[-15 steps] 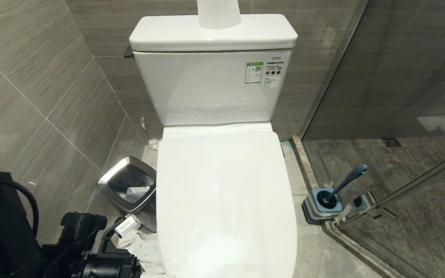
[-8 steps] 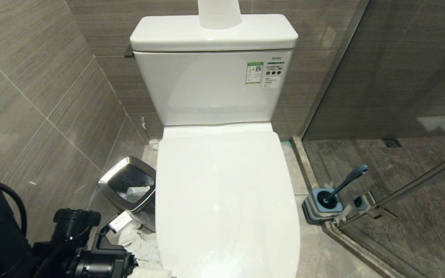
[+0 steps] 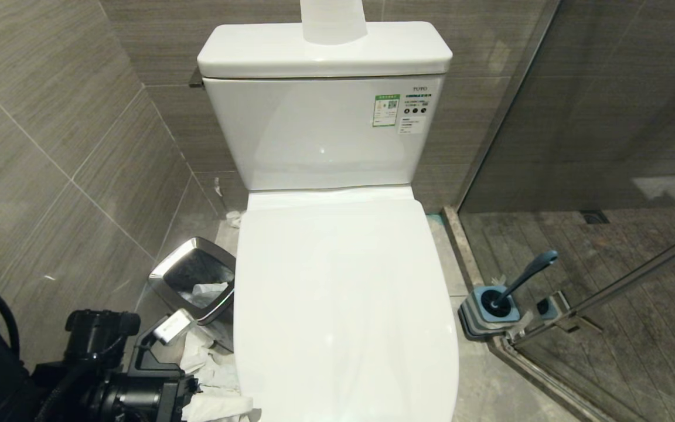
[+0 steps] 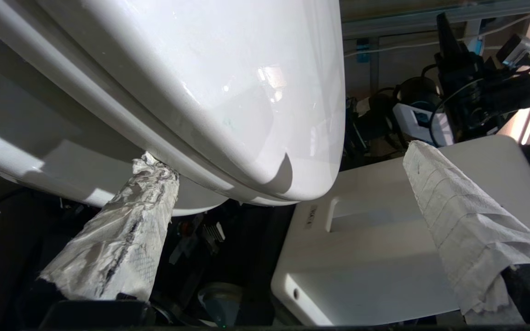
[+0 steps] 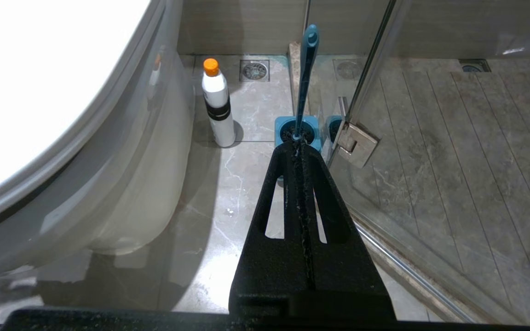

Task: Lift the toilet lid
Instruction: Use the left hand to lift the toilet lid slightly

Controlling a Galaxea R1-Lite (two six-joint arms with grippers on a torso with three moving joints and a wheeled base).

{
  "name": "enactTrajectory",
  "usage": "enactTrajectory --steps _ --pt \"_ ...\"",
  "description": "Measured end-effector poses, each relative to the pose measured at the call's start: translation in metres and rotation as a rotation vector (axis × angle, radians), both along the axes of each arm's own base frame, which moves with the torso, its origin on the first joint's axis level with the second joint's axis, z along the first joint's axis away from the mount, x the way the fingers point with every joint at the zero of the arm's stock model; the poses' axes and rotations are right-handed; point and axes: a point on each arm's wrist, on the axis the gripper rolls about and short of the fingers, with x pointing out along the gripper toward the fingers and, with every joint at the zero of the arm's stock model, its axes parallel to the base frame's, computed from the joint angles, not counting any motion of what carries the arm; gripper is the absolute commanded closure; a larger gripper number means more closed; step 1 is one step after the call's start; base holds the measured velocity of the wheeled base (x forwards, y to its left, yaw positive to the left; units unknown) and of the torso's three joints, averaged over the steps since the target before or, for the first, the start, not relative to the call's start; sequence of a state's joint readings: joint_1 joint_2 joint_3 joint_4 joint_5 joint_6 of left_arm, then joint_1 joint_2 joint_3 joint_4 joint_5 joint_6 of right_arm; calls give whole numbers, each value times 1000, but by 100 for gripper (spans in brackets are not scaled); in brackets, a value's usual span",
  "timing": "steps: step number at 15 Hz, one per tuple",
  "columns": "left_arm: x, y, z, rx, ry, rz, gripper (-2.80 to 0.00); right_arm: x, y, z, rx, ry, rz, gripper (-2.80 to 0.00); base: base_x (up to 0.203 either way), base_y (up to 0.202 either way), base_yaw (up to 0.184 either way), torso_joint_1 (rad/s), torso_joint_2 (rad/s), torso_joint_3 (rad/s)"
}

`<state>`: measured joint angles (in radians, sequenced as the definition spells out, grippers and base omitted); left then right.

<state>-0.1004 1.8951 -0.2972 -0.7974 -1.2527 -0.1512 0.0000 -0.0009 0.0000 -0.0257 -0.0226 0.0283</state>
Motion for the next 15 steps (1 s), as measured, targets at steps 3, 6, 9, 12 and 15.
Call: enactTrajectory --steps 3,6,9,12,15 --pt "-3 -2 12 -11 15 6 -280 0 0 0 0 0 0 0 0 0 0 0 0 0" --pt "-8 -7 24 -22 11 -3 -280 0 0 0 0 0 -1 0 0 0 0 0 0 0" --pt "-14 -10 35 -30 -14 -16 -280 0 0 0 0 0 0 0 0 0 0 0 0 0" --pt "-19 -12 44 -33 -53 -28 -280 0 0 0 0 0 0 0 0 0 0 0 0 0" --pt "-24 -16 51 -38 -86 -47 -280 0 0 0 0 0 0 0 0 0 0 0 0 0"
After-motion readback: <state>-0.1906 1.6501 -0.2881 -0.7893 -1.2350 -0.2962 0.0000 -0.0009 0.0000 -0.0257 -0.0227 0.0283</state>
